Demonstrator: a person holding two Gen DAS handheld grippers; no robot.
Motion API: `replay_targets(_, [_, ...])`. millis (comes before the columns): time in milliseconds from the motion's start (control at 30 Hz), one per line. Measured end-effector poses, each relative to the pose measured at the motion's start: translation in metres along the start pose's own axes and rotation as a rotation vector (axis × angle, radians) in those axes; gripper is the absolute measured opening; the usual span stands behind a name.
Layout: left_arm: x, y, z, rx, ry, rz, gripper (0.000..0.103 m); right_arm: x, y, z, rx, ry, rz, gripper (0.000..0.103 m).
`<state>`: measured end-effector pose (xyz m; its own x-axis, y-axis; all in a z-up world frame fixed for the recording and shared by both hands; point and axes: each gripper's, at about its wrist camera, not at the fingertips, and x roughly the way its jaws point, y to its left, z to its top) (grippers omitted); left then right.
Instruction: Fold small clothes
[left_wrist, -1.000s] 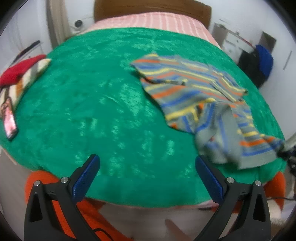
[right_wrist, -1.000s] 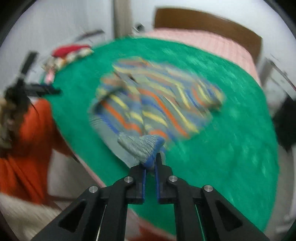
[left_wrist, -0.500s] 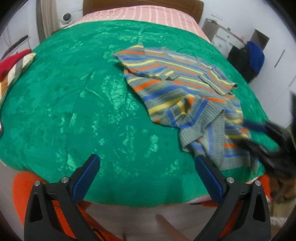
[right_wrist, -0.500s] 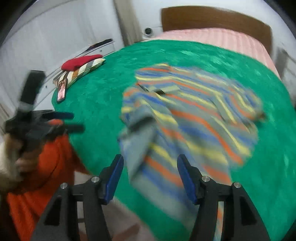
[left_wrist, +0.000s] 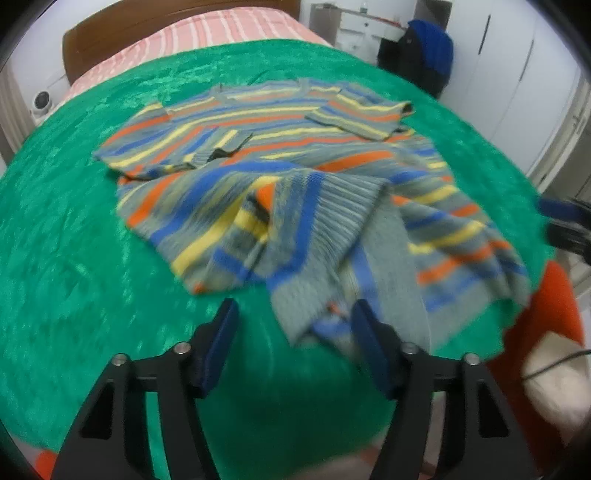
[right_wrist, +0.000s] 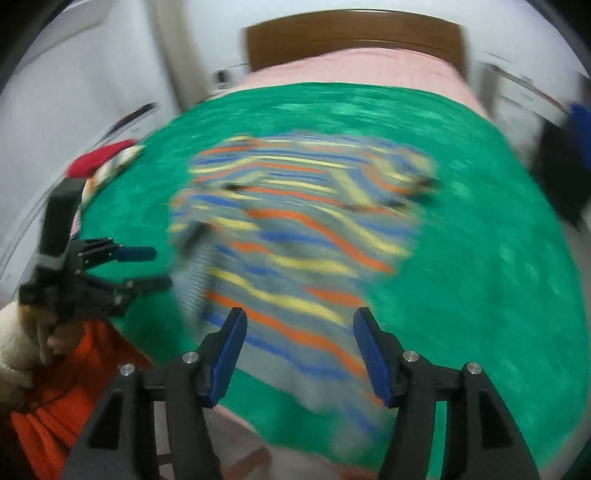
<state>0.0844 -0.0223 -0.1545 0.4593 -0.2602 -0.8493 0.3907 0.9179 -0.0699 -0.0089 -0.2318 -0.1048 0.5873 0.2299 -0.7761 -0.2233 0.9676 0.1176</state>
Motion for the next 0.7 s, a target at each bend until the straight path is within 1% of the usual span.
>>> replay_targets(33, [0.004,0.0,0.002,-0.007,0.001,-0.01,0.048,-0.009,-0.014,-0.009,0.031,0.005,-0.031,0.06])
replay_targets(67, [0.009,0.002,0.004,-0.019,0.006,-0.03,0.022,-0.015,-0.025,-0.015,0.052,0.009,-0.049,0.06])
replay_targets(100, [0.011,0.006,0.006,-0.043,0.008,-0.066,0.008,-0.021,-0.036,-0.024,0.076,0.021,-0.067,0.06])
replay_targets(200, [-0.001,0.011,0.003,-0.086,-0.03,-0.099,0.006,-0.022,-0.049,-0.034,0.101,0.062,-0.055,0.06])
replay_targets(300, [-0.027,0.02,-0.008,-0.108,-0.047,-0.12,0.006,-0.005,-0.054,-0.049,0.137,0.15,0.046,0.06])
replay_targets(367, [-0.041,0.024,-0.013,-0.123,-0.057,-0.131,0.006,0.018,-0.055,-0.056,0.16,0.212,0.122,0.06])
replay_targets(467, [-0.062,0.031,-0.026,-0.142,-0.054,-0.144,0.006,0.044,-0.055,-0.065,0.194,0.252,0.154,0.059])
replay_targets(500, [-0.071,0.036,-0.036,-0.148,-0.041,-0.145,0.006,0.051,-0.058,-0.066,0.233,0.264,0.186,0.047])
replay_targets(533, [-0.076,0.039,-0.043,-0.147,-0.029,-0.139,0.006,0.051,-0.059,-0.067,0.254,0.262,0.207,0.024])
replay_targets(567, [-0.081,0.042,-0.052,-0.142,-0.013,-0.126,0.006,0.047,-0.061,-0.067,0.273,0.252,0.233,0.016])
replay_targets(600, [-0.085,0.048,-0.064,-0.135,0.009,-0.09,0.006,0.04,-0.062,-0.067,0.274,0.24,0.245,0.012])
replay_targets(667, [-0.082,0.057,-0.081,-0.129,0.056,-0.02,0.006,0.028,-0.061,-0.068,0.249,0.238,0.243,0.012])
replay_targets(700, [-0.078,0.062,-0.089,-0.136,0.088,-0.001,0.006,0.025,-0.06,-0.069,0.234,0.246,0.228,0.012])
